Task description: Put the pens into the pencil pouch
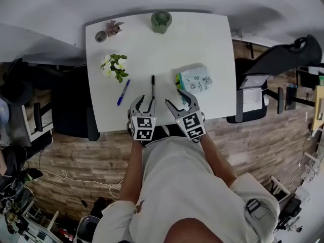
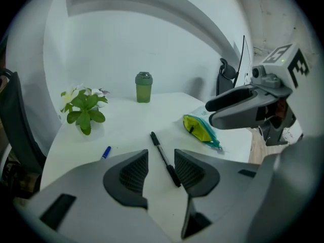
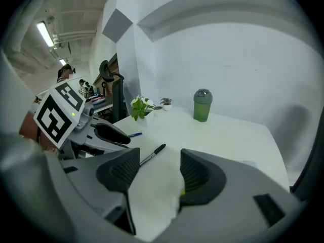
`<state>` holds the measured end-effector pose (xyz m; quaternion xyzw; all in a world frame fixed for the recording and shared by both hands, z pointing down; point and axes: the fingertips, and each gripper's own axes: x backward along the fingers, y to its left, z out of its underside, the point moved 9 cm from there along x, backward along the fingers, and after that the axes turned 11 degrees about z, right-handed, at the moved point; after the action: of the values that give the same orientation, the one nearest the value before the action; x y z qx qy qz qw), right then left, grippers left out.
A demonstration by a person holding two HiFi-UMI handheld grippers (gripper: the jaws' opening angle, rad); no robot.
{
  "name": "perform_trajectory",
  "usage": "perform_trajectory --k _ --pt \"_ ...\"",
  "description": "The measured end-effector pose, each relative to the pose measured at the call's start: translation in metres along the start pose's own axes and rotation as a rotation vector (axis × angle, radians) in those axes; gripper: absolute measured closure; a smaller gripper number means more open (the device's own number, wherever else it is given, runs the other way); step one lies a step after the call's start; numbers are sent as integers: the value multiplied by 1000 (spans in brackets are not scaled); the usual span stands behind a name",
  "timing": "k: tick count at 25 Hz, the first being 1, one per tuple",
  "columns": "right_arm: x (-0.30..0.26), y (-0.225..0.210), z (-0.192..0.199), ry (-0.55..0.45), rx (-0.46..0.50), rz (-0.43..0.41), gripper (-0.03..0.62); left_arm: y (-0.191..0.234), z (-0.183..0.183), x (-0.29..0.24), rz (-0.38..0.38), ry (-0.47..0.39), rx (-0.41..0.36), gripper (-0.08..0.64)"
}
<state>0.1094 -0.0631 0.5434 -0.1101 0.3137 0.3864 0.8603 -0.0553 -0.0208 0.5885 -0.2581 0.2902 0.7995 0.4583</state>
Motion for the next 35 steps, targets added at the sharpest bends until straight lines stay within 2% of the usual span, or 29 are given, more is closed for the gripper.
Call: perform_trajectory --k 15,22,28,35 --pt "-11 14 30 80 -5 -26 374 -8 30 -28 66 121 -2 448" --pt "-9 15 33 90 -15 -7 379 -12 39 -37 81 159 5 468" --pt "-8 16 36 100 -25 16 386 -13 43 -40 87 179 -15 518" --pt "-9 18 35 103 -43 55 394 -7 39 -35 149 188 -46 522"
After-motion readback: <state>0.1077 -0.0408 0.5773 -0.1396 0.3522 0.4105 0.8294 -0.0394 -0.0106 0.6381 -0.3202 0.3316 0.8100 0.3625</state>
